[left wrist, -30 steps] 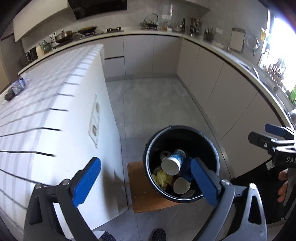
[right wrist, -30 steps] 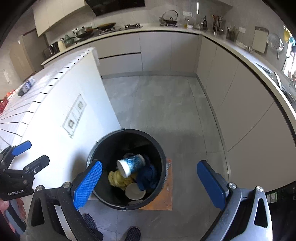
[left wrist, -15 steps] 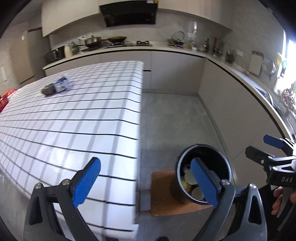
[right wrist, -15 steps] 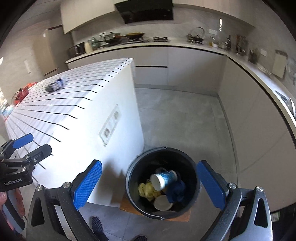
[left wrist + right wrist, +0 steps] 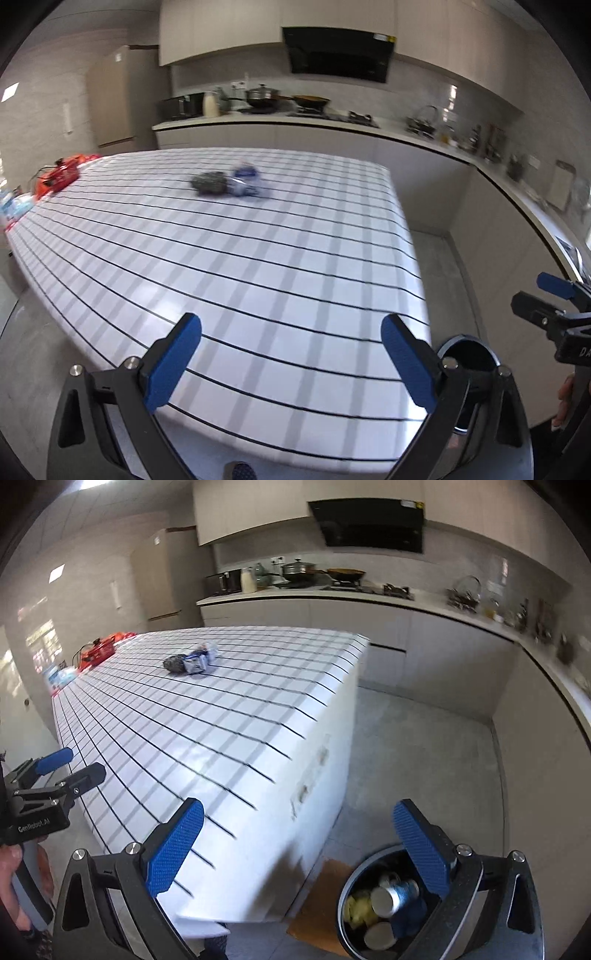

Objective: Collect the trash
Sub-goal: 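Move both tools back from the bin toward the steel wool and milk carton, then grasp the milk carton with the right tool while the left tool grasps the steel wool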

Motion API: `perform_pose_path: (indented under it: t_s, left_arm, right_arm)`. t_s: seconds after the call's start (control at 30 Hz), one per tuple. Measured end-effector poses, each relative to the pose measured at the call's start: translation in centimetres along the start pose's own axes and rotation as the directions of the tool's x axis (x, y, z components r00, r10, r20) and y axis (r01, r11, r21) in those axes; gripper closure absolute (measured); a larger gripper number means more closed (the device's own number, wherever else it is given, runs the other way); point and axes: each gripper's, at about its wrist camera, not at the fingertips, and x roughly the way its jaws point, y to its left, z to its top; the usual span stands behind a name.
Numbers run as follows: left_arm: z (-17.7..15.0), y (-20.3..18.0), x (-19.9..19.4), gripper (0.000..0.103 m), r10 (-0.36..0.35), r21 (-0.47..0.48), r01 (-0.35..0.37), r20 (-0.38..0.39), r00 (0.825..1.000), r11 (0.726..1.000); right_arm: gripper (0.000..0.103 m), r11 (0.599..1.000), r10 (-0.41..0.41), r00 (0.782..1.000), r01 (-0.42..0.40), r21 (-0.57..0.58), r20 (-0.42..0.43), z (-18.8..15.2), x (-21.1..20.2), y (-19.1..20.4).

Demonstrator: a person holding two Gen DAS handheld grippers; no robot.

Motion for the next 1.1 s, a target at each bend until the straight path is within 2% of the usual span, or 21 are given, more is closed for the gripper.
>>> perform_pose_path:
  t_s: [0.23,0.47,0.63,0.77,0.93,1.1]
  left_arm:
    - [2.2,6.1,3.7,0.012,0.008,-0.049,-0.008,0.002,1.0,0.999]
    - [3.7,11.5,6.8,0.013,0.011,-0.069,-0.012,-0.009,1.0,0.998]
    - [5.0,14.5,9.2,0.013,0.008,-0.066,-0.009,-0.022,1.0,0.998]
    - [6.9,16.3,11.9,0.013,-0.012,-0.059,0.011,-0.025,1.0,0.998]
    - [9.2,17.6,15.1,0.013,-0.022,-0.038,0.02,-0.034,0.999,0.999]
    - [10.4,19.4,17.6,0.013,-0.035,-0.041,0.033,-0.054,0.998,0.999]
  right_arm:
    - [0.0,0.999,0.006,1.0,-0.006,-0.047,-0.004,4.3,5.1,5.7]
    - [0.0,0.997,0.01,1.0,-0.011,-0.072,-0.019,8.1,10.8,11.5]
    - [0.017,0.997,0.021,0.999,-0.024,-0.08,-0.036,10.3,14.7,14.8]
    - [0.019,0.996,0.029,0.998,-0.034,-0.08,-0.055,12.2,18.2,16.6]
    - [0.029,0.996,0.039,0.995,-0.045,-0.071,-0.089,14.5,23.2,18.4]
    - [0.03,0.996,0.047,0.992,-0.055,-0.068,-0.115,16.2,27.1,19.7]
